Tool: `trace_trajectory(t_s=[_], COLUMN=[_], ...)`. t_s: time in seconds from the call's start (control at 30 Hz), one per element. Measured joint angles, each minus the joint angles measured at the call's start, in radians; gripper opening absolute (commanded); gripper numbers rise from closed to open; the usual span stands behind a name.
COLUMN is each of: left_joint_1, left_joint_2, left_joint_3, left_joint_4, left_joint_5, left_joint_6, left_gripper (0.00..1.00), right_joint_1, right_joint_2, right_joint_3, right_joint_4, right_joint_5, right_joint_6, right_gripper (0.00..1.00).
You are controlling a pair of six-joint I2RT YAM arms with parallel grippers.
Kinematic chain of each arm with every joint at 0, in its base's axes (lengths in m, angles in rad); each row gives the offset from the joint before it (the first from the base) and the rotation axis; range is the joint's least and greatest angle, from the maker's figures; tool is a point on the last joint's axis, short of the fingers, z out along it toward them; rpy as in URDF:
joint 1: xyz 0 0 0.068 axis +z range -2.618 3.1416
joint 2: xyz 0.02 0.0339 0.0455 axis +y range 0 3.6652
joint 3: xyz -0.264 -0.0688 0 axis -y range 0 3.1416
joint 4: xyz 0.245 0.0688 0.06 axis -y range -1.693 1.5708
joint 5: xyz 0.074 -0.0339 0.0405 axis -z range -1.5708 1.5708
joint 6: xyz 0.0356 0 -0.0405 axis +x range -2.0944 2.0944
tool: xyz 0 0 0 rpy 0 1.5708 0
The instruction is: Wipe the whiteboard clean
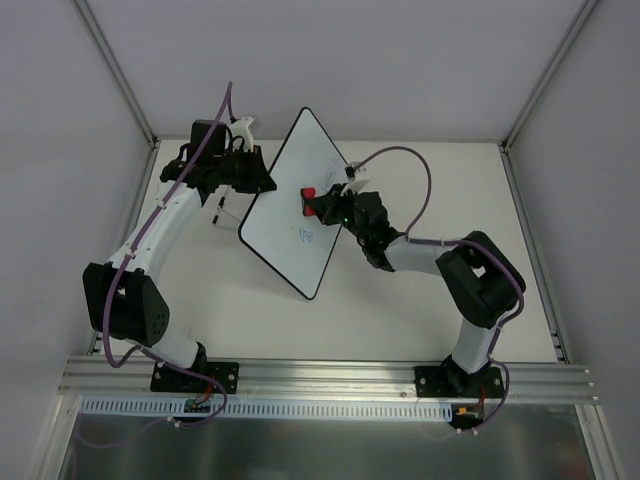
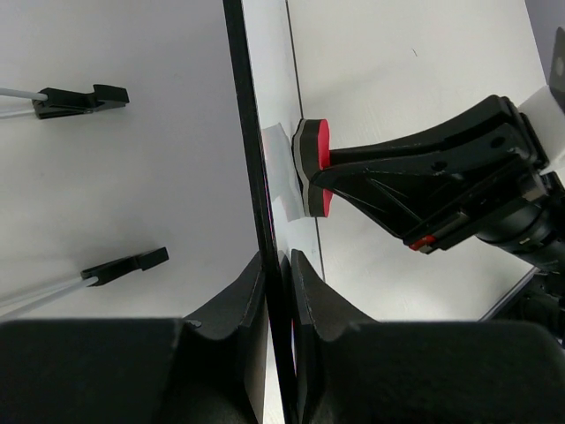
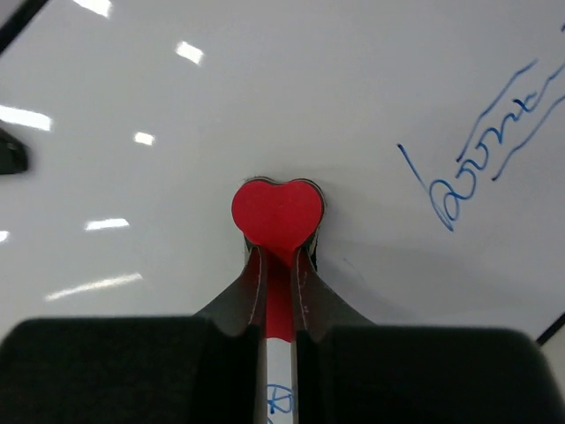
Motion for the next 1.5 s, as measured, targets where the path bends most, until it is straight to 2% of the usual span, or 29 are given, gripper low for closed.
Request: trace_trajectory(t_s=[0.23, 0.53, 0.7, 1.0, 1.17, 1.5], left_joint_1=[0.005, 0.006, 0.005, 0.004, 0.005, 0.005], left_joint_2=[0.000, 0.000, 0.000, 0.000, -0.008, -0.020], left_joint_3=[0.000, 0.000, 0.000, 0.000, 0.000, 0.004], left_joint_4=[-0.003, -0.005, 0.000, 0.003, 0.009, 0.047], left_joint_5=[-0.004, -0.004, 0.005, 0.009, 0.002, -0.001], left_joint_6=[0.007, 0.008, 0.007, 0.007, 0.007, 0.036], left_gripper=[0.00, 0.00, 0.00, 0.00, 0.00, 0.00], right_joint_1=[0.018, -0.039, -0.091, -0.106, -0.061, 0.140], right_joint_2=[0.014, 0.103, 0.133, 0.127, 0.095, 0.012], right_joint_3=[0.021, -0.156, -0.224, -0.199, -0.163, -0.073], right_joint_4=[0.028, 0.299, 0.283, 0.225, 0.167, 0.153], right_joint_5=[0.022, 0.032, 0.030, -0.013, 0.003, -0.011], right_joint_6=[0.028, 0.202, 0.224, 0.168, 0.116, 0.073], right_gripper=[0.00, 0.00, 0.00, 0.00, 0.00, 0.00])
